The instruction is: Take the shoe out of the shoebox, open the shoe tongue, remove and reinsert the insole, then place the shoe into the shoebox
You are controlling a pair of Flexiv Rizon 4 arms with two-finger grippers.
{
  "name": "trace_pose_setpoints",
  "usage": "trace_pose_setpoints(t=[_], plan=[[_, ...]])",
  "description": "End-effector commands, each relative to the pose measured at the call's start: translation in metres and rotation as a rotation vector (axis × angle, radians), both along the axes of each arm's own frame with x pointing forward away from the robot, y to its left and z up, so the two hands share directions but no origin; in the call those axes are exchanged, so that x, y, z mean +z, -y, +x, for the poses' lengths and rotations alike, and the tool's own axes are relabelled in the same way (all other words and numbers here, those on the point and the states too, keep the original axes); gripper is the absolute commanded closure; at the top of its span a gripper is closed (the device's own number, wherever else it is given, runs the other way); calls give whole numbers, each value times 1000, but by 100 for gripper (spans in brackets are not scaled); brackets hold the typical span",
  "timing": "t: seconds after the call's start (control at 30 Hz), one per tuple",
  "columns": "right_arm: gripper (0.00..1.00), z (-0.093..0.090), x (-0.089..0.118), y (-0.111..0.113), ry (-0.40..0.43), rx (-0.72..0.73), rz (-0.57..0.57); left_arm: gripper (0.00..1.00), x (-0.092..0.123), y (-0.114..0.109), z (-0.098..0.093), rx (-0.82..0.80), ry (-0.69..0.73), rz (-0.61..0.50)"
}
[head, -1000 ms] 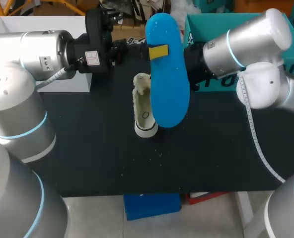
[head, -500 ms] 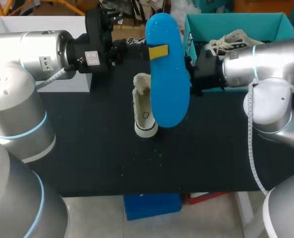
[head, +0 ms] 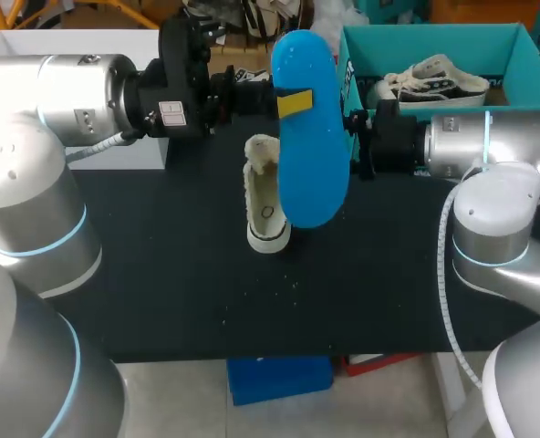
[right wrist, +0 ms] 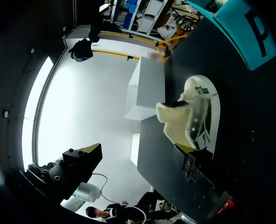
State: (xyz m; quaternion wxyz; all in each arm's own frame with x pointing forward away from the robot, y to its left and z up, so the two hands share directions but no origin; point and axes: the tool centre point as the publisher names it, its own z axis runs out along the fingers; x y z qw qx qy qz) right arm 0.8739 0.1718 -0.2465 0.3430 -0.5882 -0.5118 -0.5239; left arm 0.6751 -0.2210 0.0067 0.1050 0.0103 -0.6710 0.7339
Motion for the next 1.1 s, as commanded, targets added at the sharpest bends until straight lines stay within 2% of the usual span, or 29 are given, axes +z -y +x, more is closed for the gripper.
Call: trace_pose_setpoints(t=[0.03, 0.1, 0.17, 0.2, 0.8, 0.83, 0.9, 0.93, 1.0, 1.1], plan=[[0, -1, -3, 0, 28, 11, 102, 100, -18, 5, -9, 14, 292, 65], [0, -1, -3, 0, 28, 11, 102, 100, -30, 7, -16, 59, 396, 165], [0, -1, -3, 0, 28, 11, 102, 100, -54, 7, -23, 163, 489, 251], [0, -1, -3, 0, 28, 11, 102, 100, -61, 6, -24, 179, 479, 263], [0, -1, -3, 0, 28, 11, 102, 100, -61, 6, -24, 179, 479, 263], [0, -1, -3, 0, 28, 11, 102, 100, -59, 7, -34, 197, 590, 278], [0, -1, -3, 0, 28, 11, 102, 100, -66, 7, -52, 233, 721, 267], [0, -1, -3, 0, 28, 11, 102, 100, -72, 6, -59, 263, 838, 328], [0, -1, -3, 0, 28, 11, 102, 100, -83, 1, -76, 294, 940, 285], [0, -1, -3, 0, 28, 11, 102, 100, -104, -1, -99, 322, 1090, 333]])
